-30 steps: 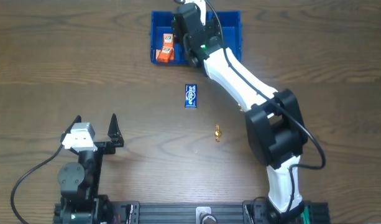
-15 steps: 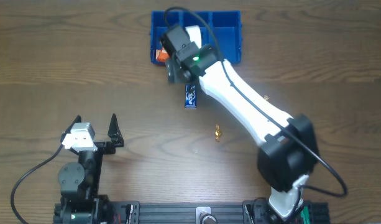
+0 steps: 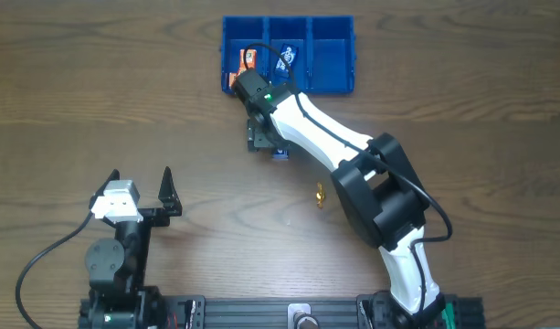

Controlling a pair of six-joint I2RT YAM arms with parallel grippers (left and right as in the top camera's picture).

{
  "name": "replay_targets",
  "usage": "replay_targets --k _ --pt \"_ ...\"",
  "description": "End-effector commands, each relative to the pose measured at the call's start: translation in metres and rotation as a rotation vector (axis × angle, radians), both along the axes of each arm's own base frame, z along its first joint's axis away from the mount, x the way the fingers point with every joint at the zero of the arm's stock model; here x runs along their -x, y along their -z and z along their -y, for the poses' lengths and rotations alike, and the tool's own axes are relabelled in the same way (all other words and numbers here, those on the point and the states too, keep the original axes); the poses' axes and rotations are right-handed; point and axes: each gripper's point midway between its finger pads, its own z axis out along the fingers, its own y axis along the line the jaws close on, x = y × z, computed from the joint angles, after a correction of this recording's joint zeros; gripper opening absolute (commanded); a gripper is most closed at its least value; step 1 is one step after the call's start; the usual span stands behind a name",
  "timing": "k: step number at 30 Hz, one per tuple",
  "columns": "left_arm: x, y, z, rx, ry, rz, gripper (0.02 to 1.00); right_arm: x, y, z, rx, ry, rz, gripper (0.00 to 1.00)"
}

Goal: Sort Candies Into Trays

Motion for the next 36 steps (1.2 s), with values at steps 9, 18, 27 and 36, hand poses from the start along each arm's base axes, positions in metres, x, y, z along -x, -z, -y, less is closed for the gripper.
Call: replay_targets --k 9,18,27,36 --pt "0.001 0.016 0.001 -0.003 0.008 -0.052 0.996 -0.002 0.018 0.006 0.006 0.040 -0.028 0.588" --pt "0.001 0.016 0.001 -0.004 0.008 -0.052 0.998 -0.005 0.018 0.007 0.003 0.048 -0.024 0.367" --pt "0.001 0.016 0.001 -0.003 0.008 -0.052 0.998 -0.014 -0.003 -0.001 -0.031 0.038 0.041 0.323" --pt "0.001 0.016 0.001 -0.003 0.008 -0.052 0.998 -0.048 -0.149 0.024 -0.026 0.057 0.449 0.321"
